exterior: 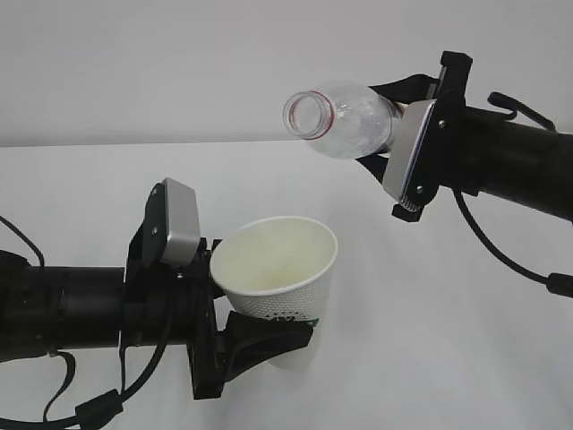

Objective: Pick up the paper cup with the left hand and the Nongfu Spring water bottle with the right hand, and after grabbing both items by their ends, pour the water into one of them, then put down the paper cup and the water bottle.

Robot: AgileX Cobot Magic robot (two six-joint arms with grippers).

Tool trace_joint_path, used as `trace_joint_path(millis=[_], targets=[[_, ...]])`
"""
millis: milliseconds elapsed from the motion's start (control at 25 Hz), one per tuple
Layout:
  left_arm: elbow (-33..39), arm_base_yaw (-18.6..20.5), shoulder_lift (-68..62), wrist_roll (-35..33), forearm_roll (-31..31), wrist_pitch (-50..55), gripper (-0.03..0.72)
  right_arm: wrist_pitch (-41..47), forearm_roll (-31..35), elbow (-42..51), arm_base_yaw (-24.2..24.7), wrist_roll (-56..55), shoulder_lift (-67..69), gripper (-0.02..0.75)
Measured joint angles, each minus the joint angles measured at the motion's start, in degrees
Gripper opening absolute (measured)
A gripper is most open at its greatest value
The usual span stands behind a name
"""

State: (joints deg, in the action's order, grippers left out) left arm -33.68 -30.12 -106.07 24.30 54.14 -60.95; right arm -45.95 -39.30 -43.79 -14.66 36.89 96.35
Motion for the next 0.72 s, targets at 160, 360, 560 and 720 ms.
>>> trace_joint_path(millis=[160,360,560,720], targets=[[0.0,0.0,0.0,0.0,0.87,0.0,0.537,0.0,1.04,0.0,0.0,0.98,0.0,0.47],[0.0,0.0,0.0,0.0,0.87,0.0,0.537,-0.46,1.3,0.0,0.0,3.66,0.0,0.47],[0.0,0.0,0.0,0.0,0.99,-1.68,0.537,-2.16,1.3,0.0,0.0,5.05,0.0,0.47],[0.0,0.0,0.0,0.0,1.1,-2.69,0.537,-2.16,1.3,0.0,0.0,6.25,0.0,0.47]])
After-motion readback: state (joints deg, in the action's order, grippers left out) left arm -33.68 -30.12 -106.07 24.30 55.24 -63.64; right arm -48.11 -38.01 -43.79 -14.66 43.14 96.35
